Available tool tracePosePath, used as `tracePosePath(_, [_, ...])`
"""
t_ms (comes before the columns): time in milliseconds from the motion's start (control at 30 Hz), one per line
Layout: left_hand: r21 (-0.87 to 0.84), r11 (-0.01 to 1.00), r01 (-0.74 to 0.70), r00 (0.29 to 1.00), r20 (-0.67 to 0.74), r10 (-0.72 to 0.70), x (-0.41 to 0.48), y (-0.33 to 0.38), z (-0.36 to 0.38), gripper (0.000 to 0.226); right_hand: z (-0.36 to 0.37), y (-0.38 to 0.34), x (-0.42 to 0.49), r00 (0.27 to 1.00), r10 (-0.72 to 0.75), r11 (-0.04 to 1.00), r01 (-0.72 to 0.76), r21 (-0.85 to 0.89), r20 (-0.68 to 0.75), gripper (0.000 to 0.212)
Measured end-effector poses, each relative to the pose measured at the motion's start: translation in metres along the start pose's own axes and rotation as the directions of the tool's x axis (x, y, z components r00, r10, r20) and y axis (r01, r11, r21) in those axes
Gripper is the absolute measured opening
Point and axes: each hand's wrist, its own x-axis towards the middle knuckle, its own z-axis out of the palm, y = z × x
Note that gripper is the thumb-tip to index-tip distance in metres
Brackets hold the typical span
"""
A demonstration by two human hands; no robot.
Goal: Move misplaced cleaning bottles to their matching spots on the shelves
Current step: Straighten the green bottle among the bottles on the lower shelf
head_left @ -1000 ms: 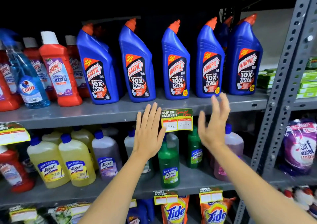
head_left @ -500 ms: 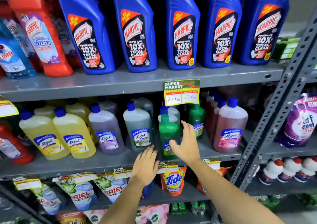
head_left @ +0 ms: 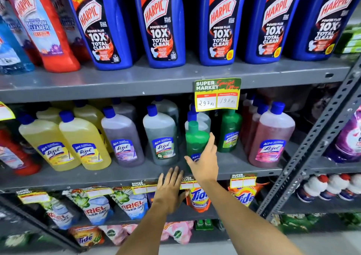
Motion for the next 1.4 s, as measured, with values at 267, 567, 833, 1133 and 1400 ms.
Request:
tracePosePath(267, [-0.021,1.000,-0.002,0.999,-0.047,0.001,0.000,0.004,0.005,0.077,-0.027,0.024,0.012,0.998,0.036,0.999,-0.036,-0.001,-0.044,0.116])
tracePosePath(567, [-0.060,0.998,0.000,0.998,-0.060,-0.004,0.000,0.003,0.012,0.075,-0.069,0.062,0.043,0.989,0.110,0.994,-0.107,0.033,-0.100,0.116])
tracePosePath(833, [-0.062,0.998,-0.029,0.993,-0.120,0.021,0.000,0.003,0.013,0.077,-0.067,0.064,0.046,0.990,0.092,0.993,-0.083,0.081,-0.106,0.116])
tracePosePath(1133, [-0.055,0.998,-0.015,0.995,-0.096,0.010,-0.002,0.005,0.009,0.076,-0.069,0.068,0.055,0.993,0.080,0.991,-0.069,0.115,-0.092,0.115])
tracePosePath(1400, [-0.034,0.999,-0.041,0.987,-0.158,0.035,-0.004,0.000,0.013,0.074,-0.067,0.073,0.057,0.993,0.072,0.992,-0.061,0.108,-0.098,0.115])
